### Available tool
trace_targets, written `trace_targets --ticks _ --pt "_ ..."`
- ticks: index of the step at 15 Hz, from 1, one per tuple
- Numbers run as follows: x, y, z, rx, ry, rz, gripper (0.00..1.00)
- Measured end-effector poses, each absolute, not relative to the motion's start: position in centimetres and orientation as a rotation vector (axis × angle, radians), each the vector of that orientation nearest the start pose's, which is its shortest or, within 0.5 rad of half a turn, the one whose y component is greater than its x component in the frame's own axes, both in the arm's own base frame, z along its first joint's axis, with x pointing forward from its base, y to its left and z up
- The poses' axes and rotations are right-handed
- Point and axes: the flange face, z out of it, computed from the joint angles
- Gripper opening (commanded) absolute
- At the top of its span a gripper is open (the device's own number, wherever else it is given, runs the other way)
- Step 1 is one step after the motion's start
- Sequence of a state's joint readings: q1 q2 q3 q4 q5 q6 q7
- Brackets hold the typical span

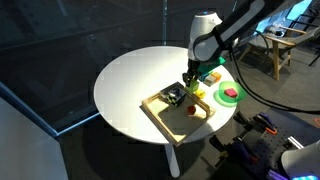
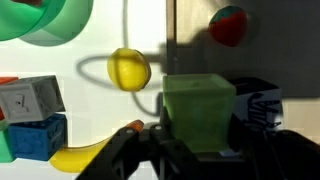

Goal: Put the light green block on the tray

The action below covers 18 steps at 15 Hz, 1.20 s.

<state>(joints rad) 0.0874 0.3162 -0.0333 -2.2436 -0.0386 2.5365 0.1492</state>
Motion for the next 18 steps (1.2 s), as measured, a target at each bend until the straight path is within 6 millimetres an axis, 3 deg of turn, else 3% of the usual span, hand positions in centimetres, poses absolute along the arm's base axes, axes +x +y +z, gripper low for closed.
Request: trace_targets --ticks 5,6,11,18 --pt "54.1 3.0 22.3 -3.174 0.098 0.032 0.52" --pt "54.1 3.0 22.3 -3.174 0.098 0.032 0.27" --pt "54.0 3.7 22.0 -3.171 0.075 0.041 0.27" --pt "53.6 7.6 21.9 -3.16 -0.033 0.045 0.27"
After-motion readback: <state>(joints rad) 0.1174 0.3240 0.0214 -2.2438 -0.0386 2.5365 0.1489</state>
